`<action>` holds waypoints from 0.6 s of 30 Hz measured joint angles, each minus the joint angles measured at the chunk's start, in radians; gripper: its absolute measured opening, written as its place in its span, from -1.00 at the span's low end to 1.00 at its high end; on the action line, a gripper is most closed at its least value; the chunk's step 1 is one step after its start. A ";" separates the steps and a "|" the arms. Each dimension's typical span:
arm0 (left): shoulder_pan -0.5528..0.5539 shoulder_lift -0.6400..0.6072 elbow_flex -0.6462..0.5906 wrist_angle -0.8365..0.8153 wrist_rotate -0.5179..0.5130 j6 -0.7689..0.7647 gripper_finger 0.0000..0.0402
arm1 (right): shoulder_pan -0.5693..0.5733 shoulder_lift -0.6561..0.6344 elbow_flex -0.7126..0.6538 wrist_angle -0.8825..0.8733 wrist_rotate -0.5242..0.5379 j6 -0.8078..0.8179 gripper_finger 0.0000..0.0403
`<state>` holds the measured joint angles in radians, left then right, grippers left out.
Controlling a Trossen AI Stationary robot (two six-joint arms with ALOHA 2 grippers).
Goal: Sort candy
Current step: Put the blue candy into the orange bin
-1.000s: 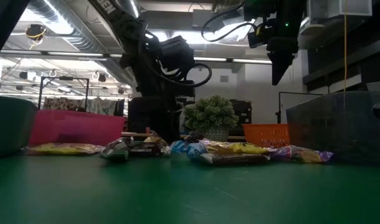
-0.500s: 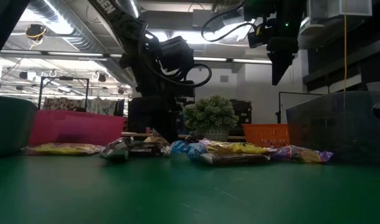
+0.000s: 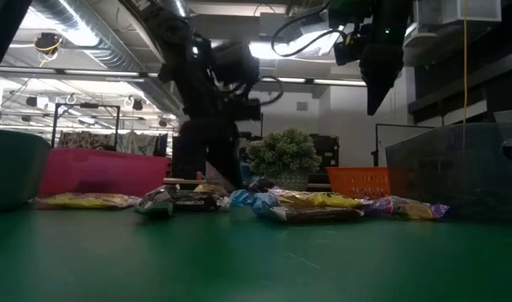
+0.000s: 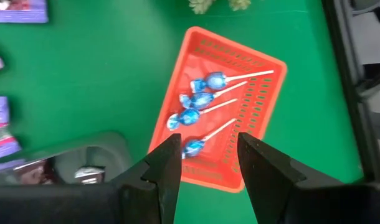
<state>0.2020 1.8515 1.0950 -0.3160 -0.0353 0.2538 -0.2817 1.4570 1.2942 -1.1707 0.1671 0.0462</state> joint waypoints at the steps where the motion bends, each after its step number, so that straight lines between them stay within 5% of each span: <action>1: -0.002 -0.014 0.000 -0.003 -0.010 -0.011 -1.00 | 0.000 0.000 0.000 0.000 -0.017 0.000 -0.22; 12: -0.025 -0.123 0.000 0.037 -0.011 -0.138 -1.00 | 0.001 0.000 0.000 0.152 -0.293 0.000 -0.22; 18: -0.062 -0.133 0.002 0.119 -0.009 -0.148 -1.00 | 0.001 0.000 0.000 0.331 -0.352 0.000 -0.22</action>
<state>0.1402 1.7184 1.0966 -0.1969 -0.0444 0.1061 -0.2810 1.4567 1.2942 -0.8397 -0.1847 0.0463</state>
